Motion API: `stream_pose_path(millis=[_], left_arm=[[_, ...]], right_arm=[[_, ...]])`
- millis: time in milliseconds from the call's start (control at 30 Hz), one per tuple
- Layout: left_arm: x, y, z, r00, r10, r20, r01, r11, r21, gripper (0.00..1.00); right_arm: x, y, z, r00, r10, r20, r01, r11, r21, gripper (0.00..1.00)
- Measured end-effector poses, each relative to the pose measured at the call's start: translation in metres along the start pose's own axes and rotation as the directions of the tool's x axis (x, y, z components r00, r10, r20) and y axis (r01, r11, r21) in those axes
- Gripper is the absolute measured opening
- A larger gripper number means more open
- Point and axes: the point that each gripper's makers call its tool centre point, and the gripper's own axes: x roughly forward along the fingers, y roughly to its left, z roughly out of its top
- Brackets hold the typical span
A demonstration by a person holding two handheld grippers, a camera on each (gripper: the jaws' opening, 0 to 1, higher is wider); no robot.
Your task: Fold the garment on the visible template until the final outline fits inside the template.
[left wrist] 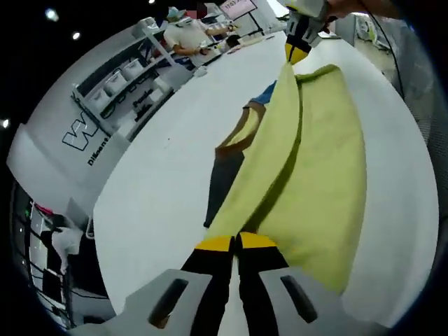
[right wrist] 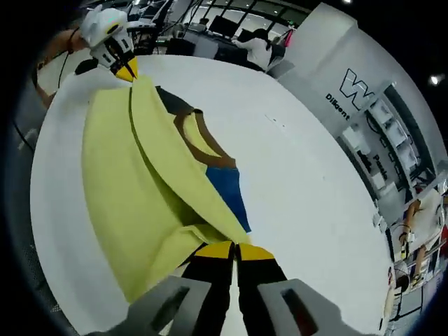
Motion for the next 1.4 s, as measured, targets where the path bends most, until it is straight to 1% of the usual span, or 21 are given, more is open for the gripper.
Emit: stream_pose_path(millis=[33, 133, 200, 267, 367, 433, 500, 533, 667, 700, 900, 933, 967, 1000, 1067, 1133, 1167, 1267, 1300, 1367, 1400], left_arm=[[0.000, 0.007, 0.002, 1.000, 0.018, 0.015, -0.017, 1.000, -0.026, 0.05], [-0.002, 0.017, 0.007, 0.999, 0.035, 0.020, -0.034, 0.996, -0.079, 0.05], [0.000, 0.023, 0.010, 0.999, 0.042, 0.018, -0.039, 0.986, -0.159, 0.05], [0.002, 0.028, 0.013, 0.999, 0.032, 0.017, -0.028, 0.978, -0.207, 0.05], [0.008, 0.038, 0.014, 0.999, 0.049, 0.016, -0.044, 0.976, -0.211, 0.05], [0.012, 0.042, 0.014, 0.998, 0.056, 0.010, -0.053, 0.971, -0.232, 0.05], [0.020, 0.046, 0.010, 0.998, 0.061, -0.006, -0.060, 0.950, -0.306, 0.05], [0.023, 0.046, 0.008, 0.998, 0.057, -0.013, -0.058, 0.947, -0.316, 0.05], [0.035, 0.046, 0.005, 0.997, 0.071, -0.036, -0.079, 0.949, -0.306, 0.05], [0.038, 0.045, 0.002, 0.996, 0.073, -0.053, -0.086, 0.945, -0.317, 0.05], [0.047, 0.040, -0.008, 0.994, 0.069, -0.087, -0.093, 0.946, -0.310, 0.05], [0.047, 0.042, -0.008, 0.994, 0.076, -0.081, -0.097, 0.951, -0.294, 0.06], [0.045, 0.047, -0.008, 0.992, 0.098, -0.076, -0.117, 0.947, -0.298, 0.12], [0.043, 0.054, -0.010, 0.987, 0.142, -0.076, -0.159, 0.935, -0.318, 0.18], [0.035, 0.061, -0.015, 0.983, 0.156, -0.097, -0.181, 0.917, -0.356, 0.27], [0.028, 0.060, -0.013, 0.987, 0.147, -0.062, -0.159, 0.897, -0.413, 0.23], [0.025, 0.060, -0.014, 0.987, 0.147, -0.066, -0.161, 0.897, -0.412, 0.22], [0.018, 0.052, -0.017, 0.990, 0.131, -0.060, -0.144, 0.887, -0.439, 0.25], [0.016, 0.046, -0.017, 0.992, 0.117, -0.048, -0.126, 0.873, -0.471, 0.25], [0.012, 0.039, -0.021, 0.993, 0.109, -0.049, -0.118, 0.859, -0.498, 0.25], [0.012, 0.038, -0.022, 0.993, 0.108, -0.048, -0.117, 0.858, -0.500, 0.25]], right_arm=[[0.000, -0.004, 0.004, 1.000, -0.004, 0.008, 0.004, 1.000, 0.010, 0.00], [0.005, -0.015, 0.010, 1.000, -0.018, 0.015, 0.017, 1.000, 0.013, 0.00], [0.009, -0.022, 0.017, 0.999, -0.030, 0.013, 0.030, 1.000, 0.006, 0.00], [0.014, -0.028, 0.023, 0.999, -0.038, 0.018, 0.037, 0.999, 0.010, 0.00], [0.021, -0.032, 0.028, 0.999, -0.040, 0.020, 0.040, 0.999, 0.016, 0.00], [0.027, -0.034, 0.026, 0.999, -0.045, 0.003, 0.045, 0.999, 0.019, 0.00], [0.037, -0.038, 0.020, 0.999, -0.047, -0.024, 0.048, 0.998, 0.052, 0.00], [0.039, -0.038, 0.017, 0.998, -0.044, -0.039, 0.046, 0.997, 0.068, 0.00], [0.052, -0.038, 0.010, 0.998, -0.043, -0.055, 0.048, 0.994, 0.102, 0.00], [0.055, -0.037, 0.007, 0.997, -0.039, -0.069, 0.046, 0.993, 0.105, 0.00], [0.059, -0.036, 0.002, 0.995, -0.045, -0.084, 0.056, 0.988, 0.141, 0.00], [0.058, -0.038, 0.002, 0.995, -0.066, -0.082, 0.078, 0.984, 0.158, 0.00], [0.053, -0.044, 0.002, 0.993, -0.096, -0.074, 0.108, 0.977, 0.182, 0.02], [0.050, -0.046, 0.001, 0.992, -0.104, -0.076, 0.117, 0.976, 0.186, 0.10], [0.046, -0.048, 0.001, 0.991, -0.111, -0.068, 0.122, 0.974, 0.193, 0.17], [0.040, -0.044, 0.002, 0.994, -0.099, -0.046, 0.107, 0.963, 0.245, 0.16], [0.038, -0.043, 0.001, 0.994, -0.099, -0.044, 0.107, 0.961, 0.256, 0.18], [0.030, -0.034, -0.001, 0.996, -0.079, -0.028, 0.084, 0.948, 0.308, 0.21], [0.028, -0.031, 0.000, 0.997, -0.073, -0.011, 0.072, 0.940, 0.333, 0.22], [0.022, -0.027, -0.004, 0.997, -0.071, -0.009, 0.070, 0.935, 0.347, 0.22], [0.021, -0.025, -0.005, 0.997, -0.072, -0.010, 0.071, 0.935, 0.347, 0.23]])
